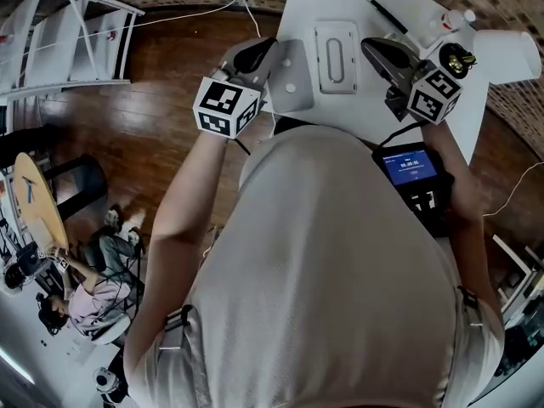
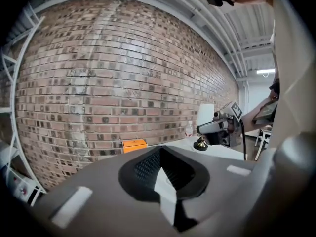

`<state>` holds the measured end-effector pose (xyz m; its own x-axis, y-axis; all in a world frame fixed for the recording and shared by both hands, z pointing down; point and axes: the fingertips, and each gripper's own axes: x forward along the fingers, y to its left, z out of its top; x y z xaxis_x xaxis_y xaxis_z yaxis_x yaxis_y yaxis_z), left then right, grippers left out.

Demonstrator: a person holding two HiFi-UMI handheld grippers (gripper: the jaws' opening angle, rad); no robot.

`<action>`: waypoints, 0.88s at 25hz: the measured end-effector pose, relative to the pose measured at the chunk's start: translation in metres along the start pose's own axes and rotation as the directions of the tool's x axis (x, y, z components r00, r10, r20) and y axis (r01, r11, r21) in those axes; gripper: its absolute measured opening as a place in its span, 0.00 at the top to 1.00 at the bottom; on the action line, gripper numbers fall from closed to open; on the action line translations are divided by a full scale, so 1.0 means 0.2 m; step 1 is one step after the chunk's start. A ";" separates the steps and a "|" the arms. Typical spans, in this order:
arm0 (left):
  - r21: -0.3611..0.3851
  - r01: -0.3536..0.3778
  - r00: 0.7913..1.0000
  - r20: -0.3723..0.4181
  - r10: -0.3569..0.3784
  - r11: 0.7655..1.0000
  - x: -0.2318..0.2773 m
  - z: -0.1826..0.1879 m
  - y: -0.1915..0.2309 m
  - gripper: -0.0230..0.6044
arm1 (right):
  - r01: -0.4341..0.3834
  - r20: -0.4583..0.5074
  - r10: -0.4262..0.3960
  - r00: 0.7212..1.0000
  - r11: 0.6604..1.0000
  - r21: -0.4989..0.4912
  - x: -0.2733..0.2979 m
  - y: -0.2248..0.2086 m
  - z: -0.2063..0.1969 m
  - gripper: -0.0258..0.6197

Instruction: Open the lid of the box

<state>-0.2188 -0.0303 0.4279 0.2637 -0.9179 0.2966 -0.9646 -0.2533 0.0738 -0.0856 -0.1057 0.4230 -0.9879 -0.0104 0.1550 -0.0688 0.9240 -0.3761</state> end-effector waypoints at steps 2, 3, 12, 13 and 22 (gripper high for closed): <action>-0.036 -0.016 0.999 0.043 0.018 0.999 -0.06 0.00 0.01 0.96 | -0.022 -0.005 0.021 1.000 1.000 -0.015 0.02 0.04 0.01 0.96; -0.056 -0.022 0.998 0.063 0.026 0.998 -0.09 0.00 0.01 0.96 | -0.034 -0.005 0.033 0.999 0.999 -0.019 0.03 0.06 0.01 0.96; -0.096 -0.037 0.995 0.094 0.046 0.995 -0.12 -0.03 0.00 0.96 | -0.062 -0.002 0.062 0.998 0.998 -0.020 0.03 0.09 -0.03 0.96; -0.094 -0.035 0.995 0.093 0.044 0.995 -0.12 -0.03 -0.01 0.96 | -0.060 -0.002 0.060 0.998 0.998 -0.019 0.03 0.08 -0.03 0.96; -0.087 -0.021 0.996 0.082 0.028 0.996 -0.09 -0.02 -0.02 0.96 | -0.047 0.002 0.047 0.999 0.999 -0.018 0.01 0.06 -0.02 0.96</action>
<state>-0.2198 -0.0117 0.4270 0.2361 -0.9465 0.2199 -0.9669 -0.2062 0.1505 -0.0877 -0.0925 0.4225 -0.9903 0.0318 0.1351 -0.0201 0.9303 -0.3663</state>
